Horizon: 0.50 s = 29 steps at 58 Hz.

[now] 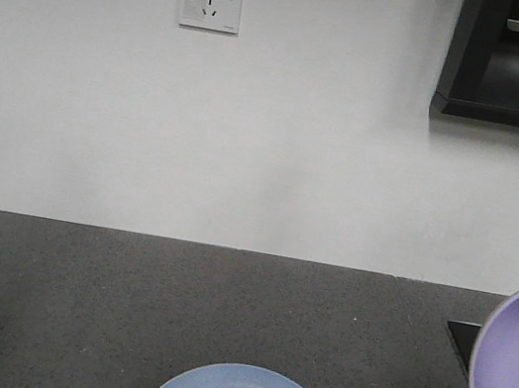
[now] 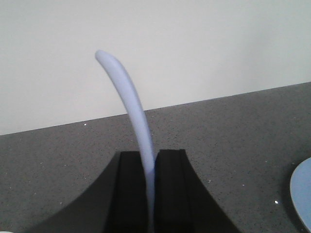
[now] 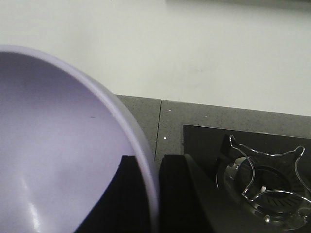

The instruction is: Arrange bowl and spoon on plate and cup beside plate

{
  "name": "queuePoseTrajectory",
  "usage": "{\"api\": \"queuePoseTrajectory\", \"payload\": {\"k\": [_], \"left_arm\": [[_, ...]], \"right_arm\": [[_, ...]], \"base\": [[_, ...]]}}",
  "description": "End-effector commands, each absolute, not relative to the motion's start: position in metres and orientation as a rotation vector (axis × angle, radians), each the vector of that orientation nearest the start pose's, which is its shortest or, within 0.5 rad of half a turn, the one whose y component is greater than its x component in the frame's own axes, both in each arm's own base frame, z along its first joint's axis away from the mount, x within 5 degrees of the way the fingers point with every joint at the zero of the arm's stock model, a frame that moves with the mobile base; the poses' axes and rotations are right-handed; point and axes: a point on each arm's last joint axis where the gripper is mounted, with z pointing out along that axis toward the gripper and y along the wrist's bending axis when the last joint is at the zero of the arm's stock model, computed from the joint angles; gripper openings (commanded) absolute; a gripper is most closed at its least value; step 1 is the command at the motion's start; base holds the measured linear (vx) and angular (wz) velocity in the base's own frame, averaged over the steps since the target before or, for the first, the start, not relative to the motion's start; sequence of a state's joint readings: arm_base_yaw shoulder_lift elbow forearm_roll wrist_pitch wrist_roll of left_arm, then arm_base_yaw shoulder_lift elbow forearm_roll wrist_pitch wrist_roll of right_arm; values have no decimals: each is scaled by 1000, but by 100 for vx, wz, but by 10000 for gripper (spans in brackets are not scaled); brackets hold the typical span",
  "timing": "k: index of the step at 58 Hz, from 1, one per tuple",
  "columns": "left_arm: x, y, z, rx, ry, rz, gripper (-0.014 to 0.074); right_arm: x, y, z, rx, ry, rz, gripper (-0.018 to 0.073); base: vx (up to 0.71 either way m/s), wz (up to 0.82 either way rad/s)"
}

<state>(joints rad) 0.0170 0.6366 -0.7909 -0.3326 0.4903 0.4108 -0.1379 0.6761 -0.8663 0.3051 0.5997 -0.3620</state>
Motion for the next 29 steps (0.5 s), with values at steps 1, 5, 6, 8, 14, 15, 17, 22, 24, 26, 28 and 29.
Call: {"api": "queuePoseTrajectory", "payload": {"k": [1,5,6,8,14,15,17,22,24,26,28,29], "left_arm": [[122,-11,397,166,1689,-49,1],[122,-11,397,166,1689,-49,1],[122,-11,397,166,1689,-49,1],[122,-11,397,166,1689,-49,1],[122,-11,397,166,1689,-49,2],[122,-11,397,166,1689,-49,3],[122,-11,397,166,1689,-49,3],[122,-11,397,166,1689,-49,4],[122,-11,397,166,1689,-49,4],[122,-11,397,166,1689,-49,4],[122,-11,397,166,1689,-49,4],[122,-11,397,166,1689,-49,4]], "right_arm": [[125,-4,410,-67,1752,-31,-9],[125,-4,410,-67,1752,-31,-9],[125,-4,410,-67,1752,-31,-9],[125,-4,410,-67,1752,-31,-9],[125,-4,410,-67,1752,-31,-9],[125,-4,410,-67,1752,-31,-9],[125,-4,410,-67,1752,-31,-9],[125,-4,410,-67,1752,-31,-9],[125,-4,410,-67,1752,-31,-9],[125,-4,410,-67,1752,-31,-9],[125,-4,410,-67,1752,-31,-9],[125,-4,410,-67,1752,-31,-9]], "base": [[3,1],[2,1],[1,1],[0,0],[0,0],[0,0],[0,0],[0,0],[0,0],[0,0],[0,0],[0,0]]}}
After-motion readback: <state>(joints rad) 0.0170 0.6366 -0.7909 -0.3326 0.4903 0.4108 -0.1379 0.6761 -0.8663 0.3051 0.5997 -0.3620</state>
